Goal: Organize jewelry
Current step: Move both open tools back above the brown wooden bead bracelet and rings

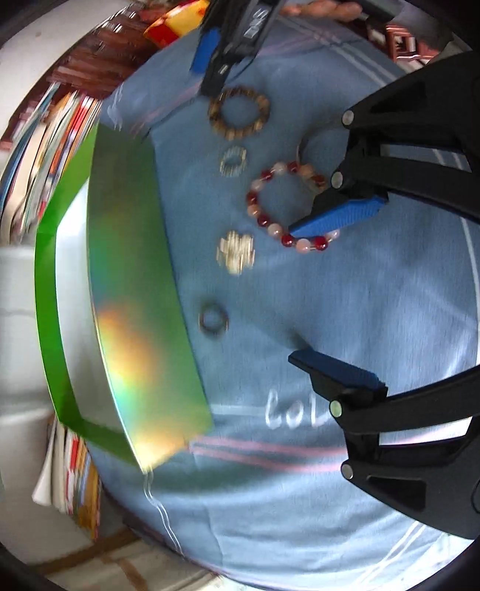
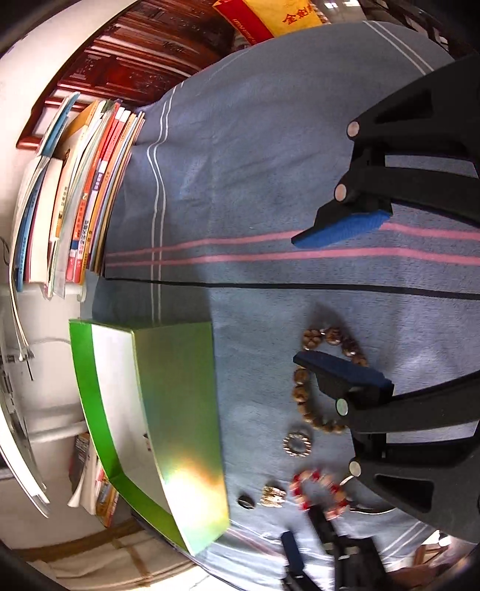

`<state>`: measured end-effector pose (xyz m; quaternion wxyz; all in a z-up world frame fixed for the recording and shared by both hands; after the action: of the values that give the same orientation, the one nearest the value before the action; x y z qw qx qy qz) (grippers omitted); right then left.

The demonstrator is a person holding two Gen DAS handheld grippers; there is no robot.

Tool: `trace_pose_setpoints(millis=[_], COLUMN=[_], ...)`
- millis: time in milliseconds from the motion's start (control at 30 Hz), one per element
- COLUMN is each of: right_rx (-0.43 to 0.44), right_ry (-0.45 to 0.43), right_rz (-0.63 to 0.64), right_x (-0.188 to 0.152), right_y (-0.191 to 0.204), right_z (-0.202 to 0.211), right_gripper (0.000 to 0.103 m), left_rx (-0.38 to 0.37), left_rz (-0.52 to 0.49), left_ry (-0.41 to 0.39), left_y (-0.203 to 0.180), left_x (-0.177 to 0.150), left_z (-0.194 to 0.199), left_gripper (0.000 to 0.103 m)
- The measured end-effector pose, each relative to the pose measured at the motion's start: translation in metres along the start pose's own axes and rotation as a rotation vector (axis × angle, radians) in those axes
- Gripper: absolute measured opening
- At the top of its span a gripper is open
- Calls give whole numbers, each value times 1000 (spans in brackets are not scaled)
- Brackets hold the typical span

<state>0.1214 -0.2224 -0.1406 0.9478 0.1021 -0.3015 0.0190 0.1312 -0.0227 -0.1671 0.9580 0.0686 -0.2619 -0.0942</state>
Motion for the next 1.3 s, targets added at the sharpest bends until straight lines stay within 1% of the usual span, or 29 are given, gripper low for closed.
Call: trace_pose_setpoints(millis=[167,200,267,300,467,500,533,633,700,867,1000,1300], right_rx=[27,24,10,14,0,-3,-7,-11,-4,-16,-13,-11], right_ry=[32,40,29,29,18,15,11,-1,-2,-5,-7,-18], right_rz=[9,8,19,17,15,16,20,28,20,20,16,16], right_x=[-6,-8,-6,-5,-2,-2,-2,-1,2,5,5,5], right_y=[6,7,11,12,16,16,16,17,17,20,22,23], right_z=[-11,-15,-17,-18,-22,-22,-22,-23,-25,-27,-28,-28], right_gripper=[60,60,60,60,61,61,62,65,65,65,65,65], left_rx=[67,78,94,98,127,130,134,139,141,105,92,92], left_rz=[104,122,145,150,144,143,140,123,121,140,143,146], left_ry=[10,10,9,8,-2,-4,-5,-18,-24,-18,-21,-23], left_y=[40,46,54,56,56,60,57,50,47,48,50,51], left_x=[0,-1,-1,-1,-3,-11,-12,-14,-15,-17,-21,-20], left_z=[-10,-11,-13,-13,-10,-7,-5,-2,-2,-2,-2,-4], left_gripper=[71,72,75,76,77,77,77,79,82,83,87,89])
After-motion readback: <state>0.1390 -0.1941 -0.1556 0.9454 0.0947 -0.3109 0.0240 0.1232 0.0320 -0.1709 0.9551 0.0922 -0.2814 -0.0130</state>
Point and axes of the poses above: each gripper's, at about its wrist camera, not at the fingertips, and z roughly against the way its jaws point, y to its left, x to its top, the point moved 10 cm from there along -z, roughly the way its jaws point, and after that the axes turned 11 degrees about x, right-handed, at the moved point
